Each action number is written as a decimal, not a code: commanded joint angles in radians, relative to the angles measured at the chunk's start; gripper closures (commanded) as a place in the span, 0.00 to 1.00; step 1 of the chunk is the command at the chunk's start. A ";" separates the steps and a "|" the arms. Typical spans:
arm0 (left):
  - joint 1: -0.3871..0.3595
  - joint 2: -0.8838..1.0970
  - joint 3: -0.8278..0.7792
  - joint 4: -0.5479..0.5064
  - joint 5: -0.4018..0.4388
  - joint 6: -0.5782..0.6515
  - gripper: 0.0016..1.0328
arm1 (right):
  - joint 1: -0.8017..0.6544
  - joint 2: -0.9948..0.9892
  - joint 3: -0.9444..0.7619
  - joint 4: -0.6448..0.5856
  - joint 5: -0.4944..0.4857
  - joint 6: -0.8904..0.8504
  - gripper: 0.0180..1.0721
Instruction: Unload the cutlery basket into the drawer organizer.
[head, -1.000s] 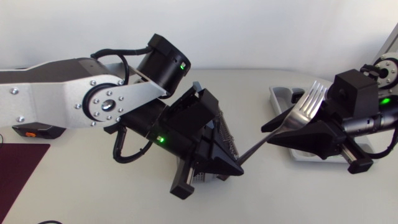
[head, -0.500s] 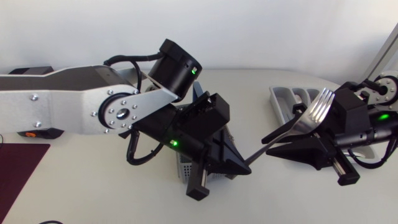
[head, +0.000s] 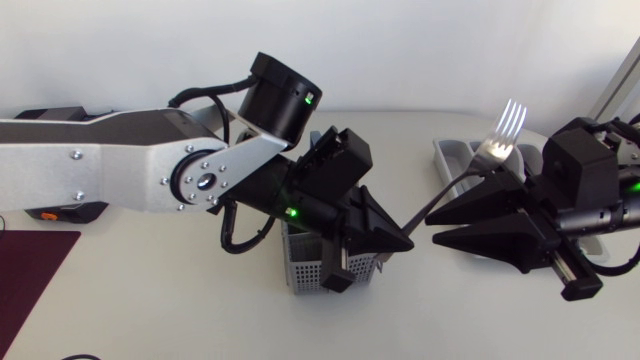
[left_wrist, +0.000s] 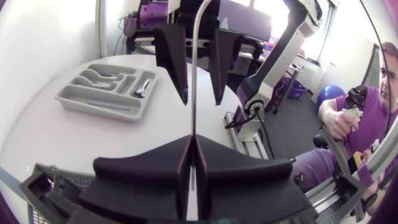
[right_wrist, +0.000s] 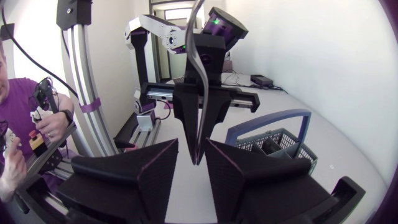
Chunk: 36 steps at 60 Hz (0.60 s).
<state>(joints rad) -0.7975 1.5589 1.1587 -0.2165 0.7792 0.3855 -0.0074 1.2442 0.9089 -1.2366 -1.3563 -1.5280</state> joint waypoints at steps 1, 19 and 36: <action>0.001 0.027 0.019 0.025 0.005 -0.031 0.97 | 0.007 0.000 0.030 0.002 -0.023 0.037 0.66; -0.016 0.033 -0.002 0.144 0.009 -0.139 0.97 | 0.009 0.035 0.077 0.014 -0.052 0.069 0.67; -0.028 0.046 -0.001 0.167 0.012 -0.157 0.97 | 0.017 0.070 0.099 0.023 -0.052 0.069 0.76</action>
<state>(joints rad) -0.8188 1.5845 1.1587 -0.0685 0.7803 0.2543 -0.0051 1.2980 0.9783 -1.2213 -1.3914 -1.4723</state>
